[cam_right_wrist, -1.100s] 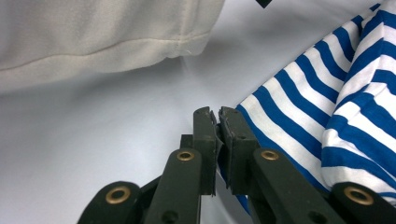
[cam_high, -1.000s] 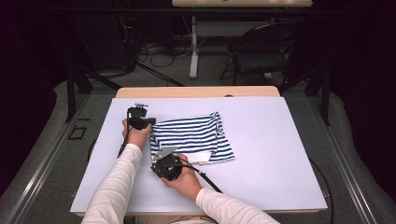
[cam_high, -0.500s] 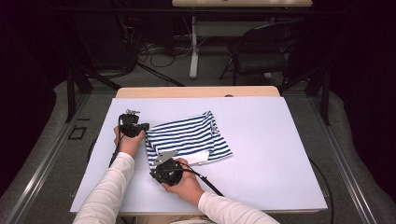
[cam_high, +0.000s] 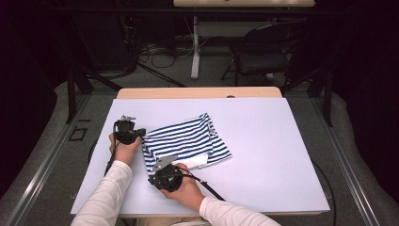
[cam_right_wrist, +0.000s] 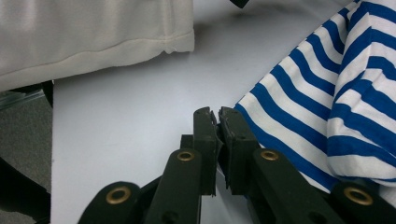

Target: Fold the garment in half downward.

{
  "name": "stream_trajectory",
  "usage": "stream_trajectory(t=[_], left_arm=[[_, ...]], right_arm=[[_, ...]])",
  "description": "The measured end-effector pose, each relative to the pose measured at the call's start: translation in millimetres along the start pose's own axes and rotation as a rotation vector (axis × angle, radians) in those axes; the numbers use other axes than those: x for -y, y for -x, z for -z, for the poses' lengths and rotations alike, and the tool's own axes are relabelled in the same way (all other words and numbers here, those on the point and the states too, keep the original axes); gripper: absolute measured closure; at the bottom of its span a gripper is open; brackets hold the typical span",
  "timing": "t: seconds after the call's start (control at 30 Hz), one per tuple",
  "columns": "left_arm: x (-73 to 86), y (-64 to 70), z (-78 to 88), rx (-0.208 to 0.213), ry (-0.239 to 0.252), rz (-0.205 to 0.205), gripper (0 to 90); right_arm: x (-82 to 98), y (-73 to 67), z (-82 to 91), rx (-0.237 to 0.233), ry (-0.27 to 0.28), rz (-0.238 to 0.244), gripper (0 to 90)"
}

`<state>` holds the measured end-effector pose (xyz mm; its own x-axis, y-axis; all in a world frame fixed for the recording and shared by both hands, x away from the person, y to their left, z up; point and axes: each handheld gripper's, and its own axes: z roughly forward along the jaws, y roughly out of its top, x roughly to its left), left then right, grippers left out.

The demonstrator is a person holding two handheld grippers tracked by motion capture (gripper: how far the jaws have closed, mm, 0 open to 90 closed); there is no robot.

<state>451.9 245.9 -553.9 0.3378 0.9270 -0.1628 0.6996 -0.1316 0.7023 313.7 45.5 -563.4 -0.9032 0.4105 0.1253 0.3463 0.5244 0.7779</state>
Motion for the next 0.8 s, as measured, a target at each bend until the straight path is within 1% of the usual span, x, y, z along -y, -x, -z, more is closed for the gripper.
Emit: stream_trajectory(t=[0.07,0.1,0.2,0.47,0.8], left_arm=[[1.2,-0.8,1.7,-0.001,0.0,0.004,87.5],[1.8,-1.7,2.5,0.0,0.0,-0.003,87.5],[4.2,-3.2,5.2,-0.002,-0.007,0.0,87.5],[10.4,-5.3,12.1,0.003,-0.001,0.007,87.5],[14.5,-5.7,17.1,0.004,0.004,0.004,87.5]], right_arm=[[-0.7,-1.5,-0.2,-0.007,0.001,-0.002,85.7],[-0.9,-2.3,-0.2,-0.009,0.001,0.001,85.7],[-1.1,-4.5,-0.3,-0.017,0.004,0.005,85.7],[-0.3,-9.8,0.3,-0.031,0.005,0.013,85.7],[0.9,-14.5,1.1,-0.043,0.011,0.014,85.8]])
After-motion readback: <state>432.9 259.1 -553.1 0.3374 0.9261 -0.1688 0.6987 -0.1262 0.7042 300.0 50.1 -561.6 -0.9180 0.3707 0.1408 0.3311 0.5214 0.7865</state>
